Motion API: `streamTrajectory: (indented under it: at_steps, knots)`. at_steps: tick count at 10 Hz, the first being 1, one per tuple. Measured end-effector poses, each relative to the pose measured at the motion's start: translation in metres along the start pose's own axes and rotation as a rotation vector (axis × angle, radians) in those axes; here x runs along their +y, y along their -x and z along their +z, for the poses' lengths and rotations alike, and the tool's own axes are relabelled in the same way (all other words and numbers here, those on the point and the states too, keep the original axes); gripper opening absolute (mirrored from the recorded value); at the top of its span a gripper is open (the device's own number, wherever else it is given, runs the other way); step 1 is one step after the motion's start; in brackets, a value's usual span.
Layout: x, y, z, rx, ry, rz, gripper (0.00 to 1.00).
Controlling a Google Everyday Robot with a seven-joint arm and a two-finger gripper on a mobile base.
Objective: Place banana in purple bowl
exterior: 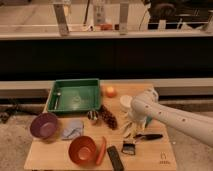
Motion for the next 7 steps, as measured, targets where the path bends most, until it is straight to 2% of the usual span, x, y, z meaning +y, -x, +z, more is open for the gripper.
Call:
streamTrajectory:
  at_steps: [2, 3, 7]
  knots:
    - [0.000, -0.002, 0.013, -0.002, 0.027, -0.020, 0.79]
    - [0.001, -0.003, 0.018, -0.006, 0.035, -0.021, 0.73]
    - [-0.002, -0.007, 0.029, -0.006, 0.048, -0.020, 0.31]
